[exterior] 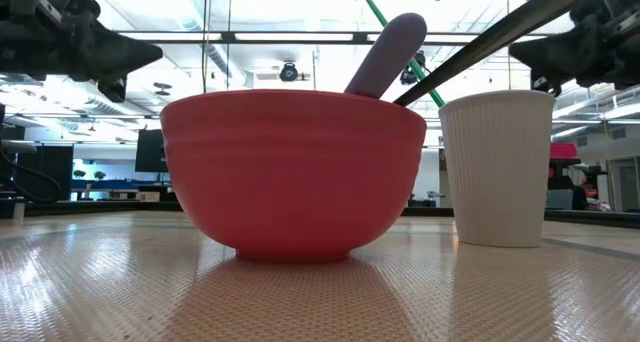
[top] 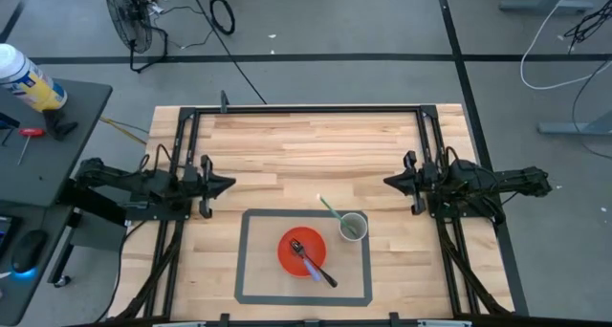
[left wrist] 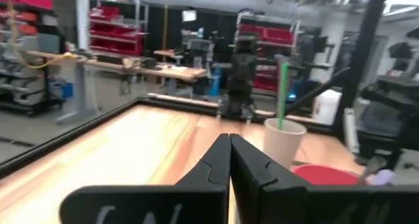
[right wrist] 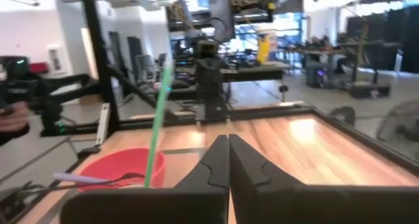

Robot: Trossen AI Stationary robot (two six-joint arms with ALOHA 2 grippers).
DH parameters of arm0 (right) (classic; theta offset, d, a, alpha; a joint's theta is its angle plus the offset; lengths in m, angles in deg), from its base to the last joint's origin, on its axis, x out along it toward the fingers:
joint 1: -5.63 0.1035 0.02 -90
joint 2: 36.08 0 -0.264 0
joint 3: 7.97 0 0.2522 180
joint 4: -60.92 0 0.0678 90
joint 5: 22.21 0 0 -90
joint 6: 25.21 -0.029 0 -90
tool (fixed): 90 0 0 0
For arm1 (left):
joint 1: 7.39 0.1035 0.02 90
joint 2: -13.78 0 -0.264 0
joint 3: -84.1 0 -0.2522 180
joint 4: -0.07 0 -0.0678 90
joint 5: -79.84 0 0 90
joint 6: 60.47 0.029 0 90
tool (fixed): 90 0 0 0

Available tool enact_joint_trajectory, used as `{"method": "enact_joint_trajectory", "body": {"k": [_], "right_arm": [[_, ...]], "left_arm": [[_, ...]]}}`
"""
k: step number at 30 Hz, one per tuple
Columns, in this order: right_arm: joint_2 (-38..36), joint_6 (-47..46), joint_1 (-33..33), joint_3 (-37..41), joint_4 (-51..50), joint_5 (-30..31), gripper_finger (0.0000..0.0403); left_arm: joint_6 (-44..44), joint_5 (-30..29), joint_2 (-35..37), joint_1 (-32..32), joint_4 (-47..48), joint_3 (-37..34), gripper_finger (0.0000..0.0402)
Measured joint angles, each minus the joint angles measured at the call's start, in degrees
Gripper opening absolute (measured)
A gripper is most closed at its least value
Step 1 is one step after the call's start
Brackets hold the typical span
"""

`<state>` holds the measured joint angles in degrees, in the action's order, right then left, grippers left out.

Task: Pick & Place Utensil
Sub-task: Return to Home Position

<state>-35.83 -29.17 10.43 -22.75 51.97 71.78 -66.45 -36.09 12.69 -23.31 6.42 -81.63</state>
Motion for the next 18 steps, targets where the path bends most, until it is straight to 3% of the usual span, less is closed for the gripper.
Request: {"method": "enact_joint_trajectory", "body": {"k": [3, 8, 13, 18], "right_arm": [[0.02, -2.43, -0.02, 0.00, -1.35, 0.90, 0.0006], [0.02, -3.10, -0.02, 0.00, -2.01, 1.12, 0.0026], [0.02, -3.10, -0.02, 0.00, -1.94, 1.13, 0.0033], [0.02, -3.08, -0.02, 0.00, -1.89, 1.14, 0.0033]], "left_arm": [[0.21, 3.35, 0.02, 0.02, -0.14, 0.32, 0.0007], [2.52, 16.78, 0.02, -0.04, -0.18, 1.40, 0.0007], [4.03, 12.59, -0.03, 0.03, -0.09, -0.04, 0.0007], [3.68, 14.79, -0.63, 1.40, -2.53, -0.02, 0.0007]]}}
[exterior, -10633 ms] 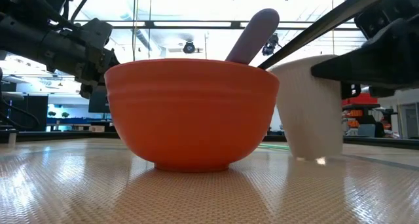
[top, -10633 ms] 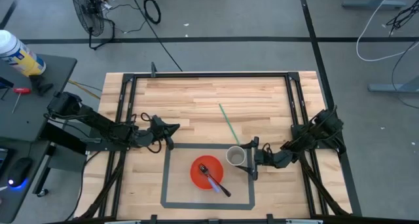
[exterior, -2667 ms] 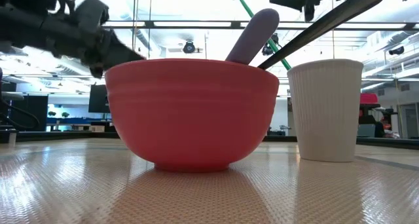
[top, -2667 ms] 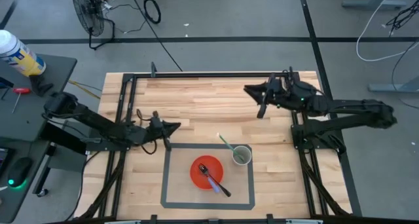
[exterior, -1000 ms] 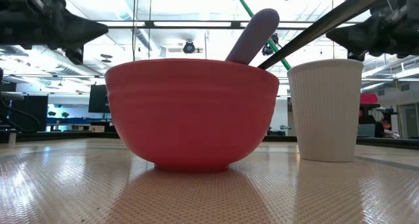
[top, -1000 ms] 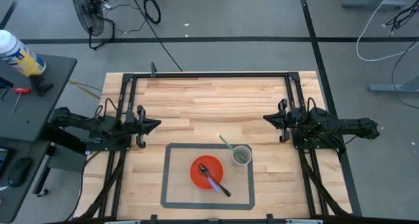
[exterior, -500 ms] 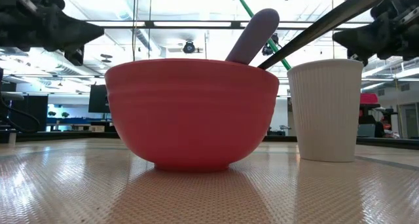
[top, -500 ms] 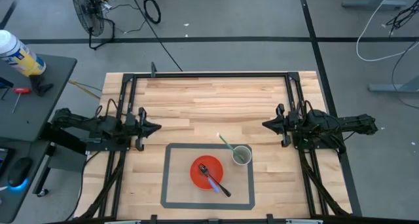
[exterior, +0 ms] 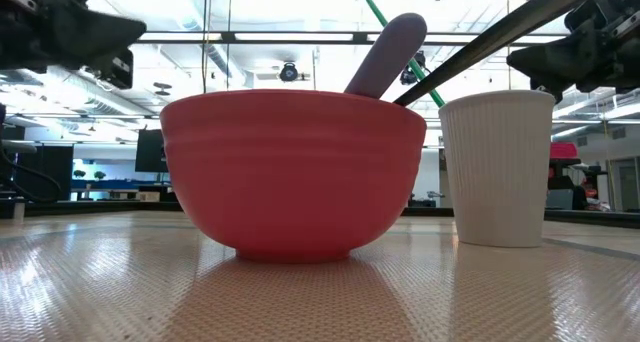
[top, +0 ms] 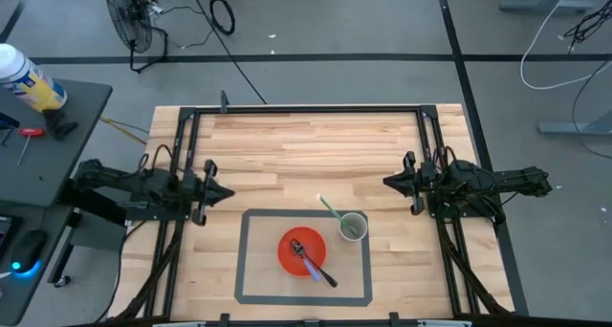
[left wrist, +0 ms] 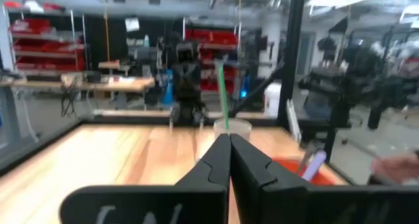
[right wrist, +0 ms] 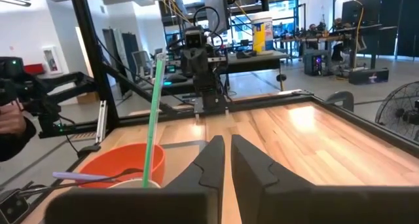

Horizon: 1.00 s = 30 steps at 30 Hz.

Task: Pick & Place Utensil
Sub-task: Return to Home Position

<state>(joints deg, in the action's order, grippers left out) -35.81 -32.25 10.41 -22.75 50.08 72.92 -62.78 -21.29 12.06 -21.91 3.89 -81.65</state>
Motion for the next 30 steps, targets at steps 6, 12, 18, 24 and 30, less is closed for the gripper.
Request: {"method": "enact_joint_trajectory", "body": {"k": [6, 12, 18, 24, 30], "right_arm": [[0.00, 0.01, 0.00, 0.00, 0.01, 0.00, 0.0034], [0.00, 0.01, 0.00, 0.00, -0.01, -0.02, 0.0034], [0.00, 0.01, 0.00, 0.00, -0.01, -0.02, 0.0034], [0.00, 0.01, 0.00, 0.00, -0.01, -0.01, 0.0035], [0.00, 0.01, 0.00, 0.00, -0.01, -0.02, 0.0035]], "left_arm": [[0.63, -1.08, -0.13, 5.10, -2.21, 0.00, 0.0007], [-1.62, 3.23, -0.13, 9.68, 2.02, -0.02, 0.0007], [-1.91, 3.60, -0.10, 11.23, 6.47, -0.02, 0.0007], [0.15, -0.83, -0.13, 11.15, 6.18, -0.04, 0.0007], [-7.36, -3.90, -0.13, 11.15, 5.97, -0.04, 0.0007]]}}
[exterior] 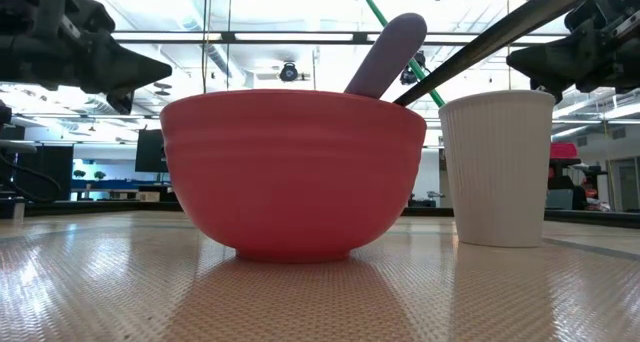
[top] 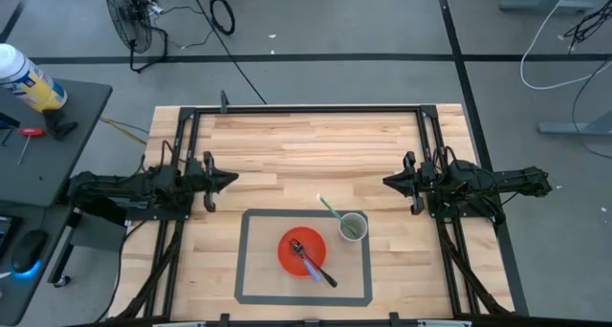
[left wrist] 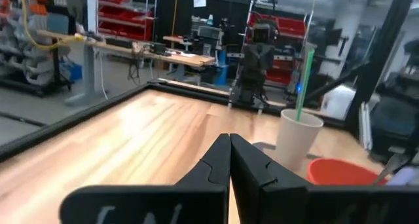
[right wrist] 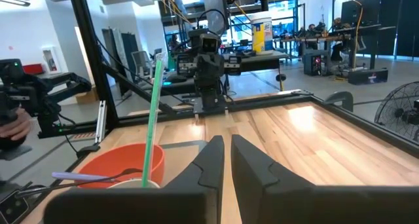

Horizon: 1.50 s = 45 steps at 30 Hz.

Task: Pick & Place Utensil
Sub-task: Return to Home Position

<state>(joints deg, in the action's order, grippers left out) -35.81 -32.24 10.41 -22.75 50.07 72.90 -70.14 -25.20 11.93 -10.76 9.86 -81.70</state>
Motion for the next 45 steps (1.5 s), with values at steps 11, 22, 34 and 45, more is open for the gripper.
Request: {"method": "enact_joint_trajectory", "body": {"k": [11, 22, 34, 45], "right_arm": [[0.00, 0.00, 0.00, -0.01, 0.00, 0.00, 0.0035], [0.00, 0.00, 0.00, -0.02, 0.00, 0.00, 0.0035], [0.02, 0.02, -0.02, -0.02, 0.00, 0.02, 0.0035], [0.02, 0.02, -0.02, -0.03, 0.00, 0.00, 0.0035]], "left_arm": [[-6.22, -1.02, 0.00, 0.02, -1.02, -0.02, 0.0007], [-2.05, 4.71, 0.02, 0.04, -7.04, -0.02, 0.0007], [3.14, 3.70, -0.02, 0.07, -4.71, -0.02, 0.0007], [-3.71, 1.36, -0.02, 0.04, -0.04, -0.02, 0.0007]]}}
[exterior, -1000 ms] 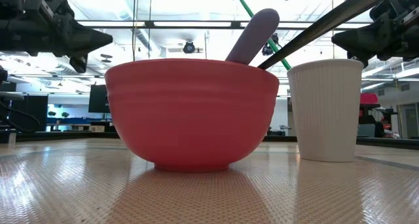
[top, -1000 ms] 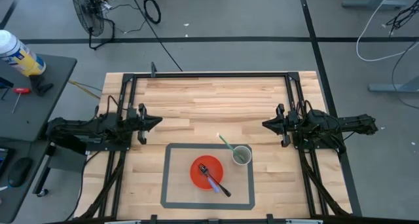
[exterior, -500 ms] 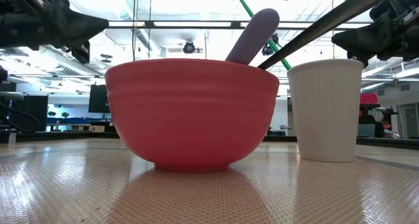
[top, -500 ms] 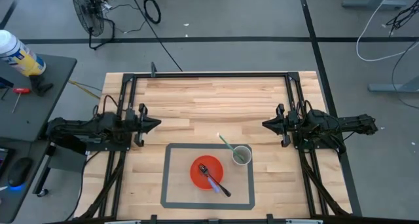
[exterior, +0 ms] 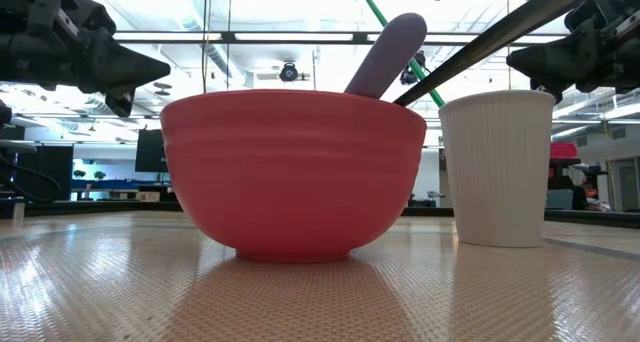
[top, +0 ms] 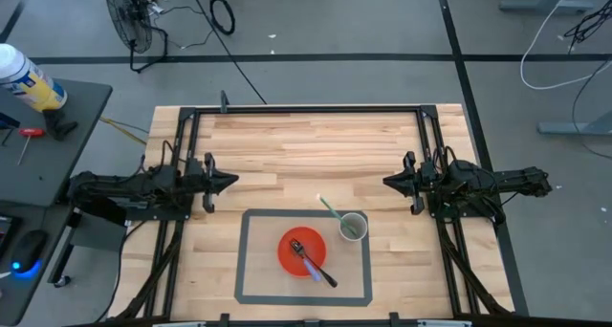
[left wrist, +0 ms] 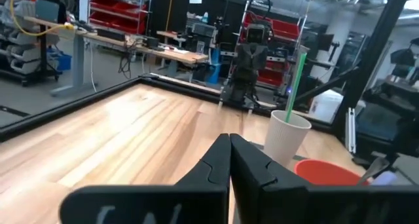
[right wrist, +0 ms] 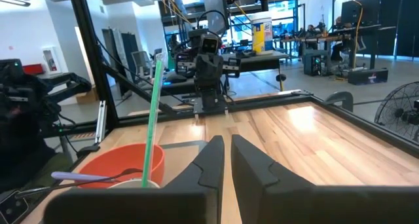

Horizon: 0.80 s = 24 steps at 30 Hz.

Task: Pick & Place Utensil
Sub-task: Return to Home Position

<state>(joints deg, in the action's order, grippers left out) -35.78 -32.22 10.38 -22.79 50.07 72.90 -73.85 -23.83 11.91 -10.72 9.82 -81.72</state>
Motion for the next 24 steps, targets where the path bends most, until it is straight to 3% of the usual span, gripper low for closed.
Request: {"method": "enact_joint_trajectory", "body": {"k": [24], "right_arm": [[0.00, 0.00, 0.00, -0.01, 0.00, 0.00, 0.0035]], "left_arm": [[-1.04, -0.04, 0.00, -0.02, -0.15, -0.02, 0.0007]]}}
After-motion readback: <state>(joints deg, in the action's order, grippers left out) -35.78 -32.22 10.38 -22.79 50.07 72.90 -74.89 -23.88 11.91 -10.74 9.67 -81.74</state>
